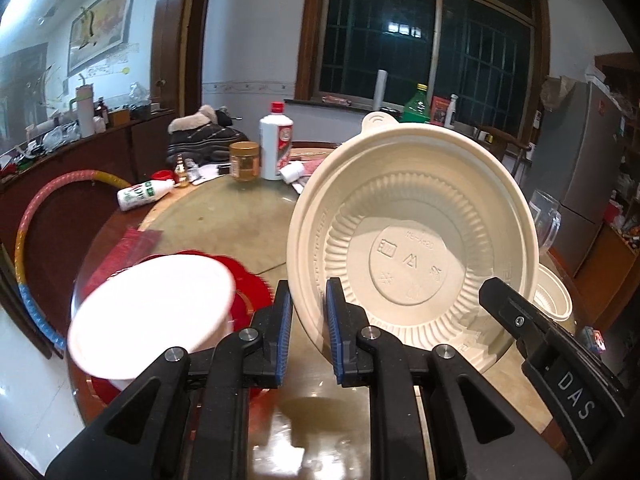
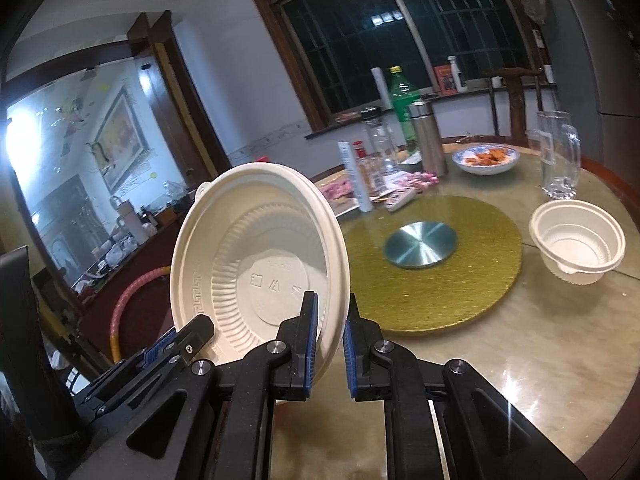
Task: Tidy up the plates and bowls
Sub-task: 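Carry the beige ribbed bowl over the red stack and lower it onto the white bowls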
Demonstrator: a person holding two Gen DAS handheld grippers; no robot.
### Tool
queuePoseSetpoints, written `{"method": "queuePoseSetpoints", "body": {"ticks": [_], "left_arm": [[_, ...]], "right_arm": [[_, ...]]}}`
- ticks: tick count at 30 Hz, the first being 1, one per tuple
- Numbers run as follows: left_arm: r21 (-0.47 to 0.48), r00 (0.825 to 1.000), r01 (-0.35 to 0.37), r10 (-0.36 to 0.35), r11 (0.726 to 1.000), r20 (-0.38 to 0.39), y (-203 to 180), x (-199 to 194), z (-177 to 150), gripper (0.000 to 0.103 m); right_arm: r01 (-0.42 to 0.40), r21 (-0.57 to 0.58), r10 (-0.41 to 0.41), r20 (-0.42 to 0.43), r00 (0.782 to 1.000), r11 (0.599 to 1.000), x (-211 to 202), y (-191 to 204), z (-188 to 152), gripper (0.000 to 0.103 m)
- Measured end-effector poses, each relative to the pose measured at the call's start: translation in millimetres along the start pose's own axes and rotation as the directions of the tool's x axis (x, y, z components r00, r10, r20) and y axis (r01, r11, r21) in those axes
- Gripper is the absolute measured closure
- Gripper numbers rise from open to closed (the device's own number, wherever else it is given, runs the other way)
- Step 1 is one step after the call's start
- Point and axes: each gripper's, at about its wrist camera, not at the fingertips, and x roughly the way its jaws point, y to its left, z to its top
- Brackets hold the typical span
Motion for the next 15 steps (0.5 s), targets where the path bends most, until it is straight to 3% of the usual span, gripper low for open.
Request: {"method": "queuePoseSetpoints", "body": {"ticks": [15], "left_arm": [[-0.074, 0.999, -0.019, 0.022, 0.997, 0.034, 50.4, -28.0, 15.9, 0.088]], "right_arm": [[-0.079, -0.089, 0.08, 0.014, 0.997, 0.993, -5.5, 60.6, 12.2, 0.092]]}}
